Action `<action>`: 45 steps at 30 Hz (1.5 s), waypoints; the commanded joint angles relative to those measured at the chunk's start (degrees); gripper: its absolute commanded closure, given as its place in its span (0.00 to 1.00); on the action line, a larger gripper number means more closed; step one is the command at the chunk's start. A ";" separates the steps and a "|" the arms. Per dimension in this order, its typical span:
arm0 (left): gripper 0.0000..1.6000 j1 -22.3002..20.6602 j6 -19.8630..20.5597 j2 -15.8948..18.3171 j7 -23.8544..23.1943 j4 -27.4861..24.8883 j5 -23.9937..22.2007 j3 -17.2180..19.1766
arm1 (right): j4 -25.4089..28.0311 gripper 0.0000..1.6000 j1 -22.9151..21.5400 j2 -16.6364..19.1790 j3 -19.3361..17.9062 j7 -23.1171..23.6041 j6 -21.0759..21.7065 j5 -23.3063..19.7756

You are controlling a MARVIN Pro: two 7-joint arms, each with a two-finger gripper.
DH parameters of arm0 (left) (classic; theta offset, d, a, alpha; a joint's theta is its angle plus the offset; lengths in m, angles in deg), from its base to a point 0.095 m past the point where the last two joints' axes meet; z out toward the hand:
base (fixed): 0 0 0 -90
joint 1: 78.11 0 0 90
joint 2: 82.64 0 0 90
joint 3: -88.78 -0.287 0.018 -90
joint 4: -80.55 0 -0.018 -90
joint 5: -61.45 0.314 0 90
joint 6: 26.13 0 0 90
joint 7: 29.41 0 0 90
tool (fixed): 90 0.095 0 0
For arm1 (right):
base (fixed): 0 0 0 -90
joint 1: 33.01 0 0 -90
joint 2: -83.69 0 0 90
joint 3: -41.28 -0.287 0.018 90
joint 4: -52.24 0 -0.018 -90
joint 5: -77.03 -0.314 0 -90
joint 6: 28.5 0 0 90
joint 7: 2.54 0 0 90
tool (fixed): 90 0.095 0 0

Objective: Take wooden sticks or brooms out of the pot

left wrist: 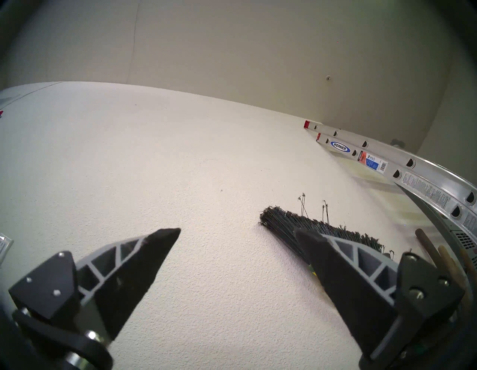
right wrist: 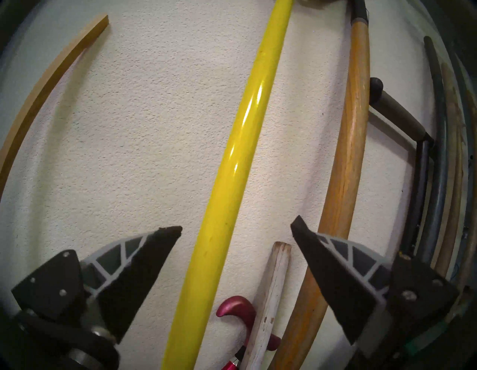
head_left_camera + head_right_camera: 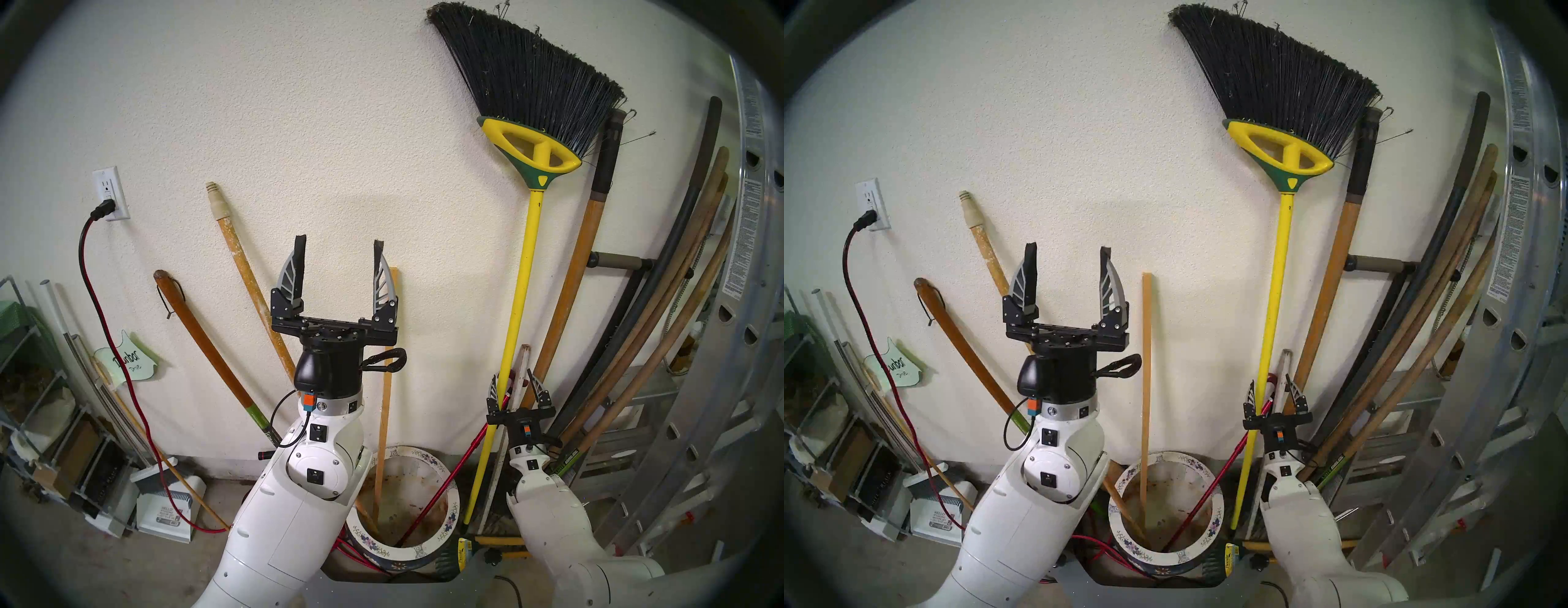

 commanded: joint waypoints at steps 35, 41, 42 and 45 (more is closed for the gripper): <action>0.00 -4.33 0.44 2.31 3.26 11.29 5.55 0.74 | 36.07 0.00 12.18 0.26 3.36 5.89 0.06 -15.14; 0.00 -4.24 0.31 3.43 4.43 11.56 6.33 3.47 | 41.42 0.00 13.91 1.78 2.10 5.84 0.06 -16.45; 0.00 -4.17 0.25 3.65 4.65 11.43 6.52 3.94 | 42.45 0.00 14.31 2.12 1.76 5.81 0.06 -16.69; 0.00 -3.89 0.07 4.18 5.25 10.92 7.15 5.27 | 45.22 0.00 15.70 2.91 0.57 5.80 0.06 -17.52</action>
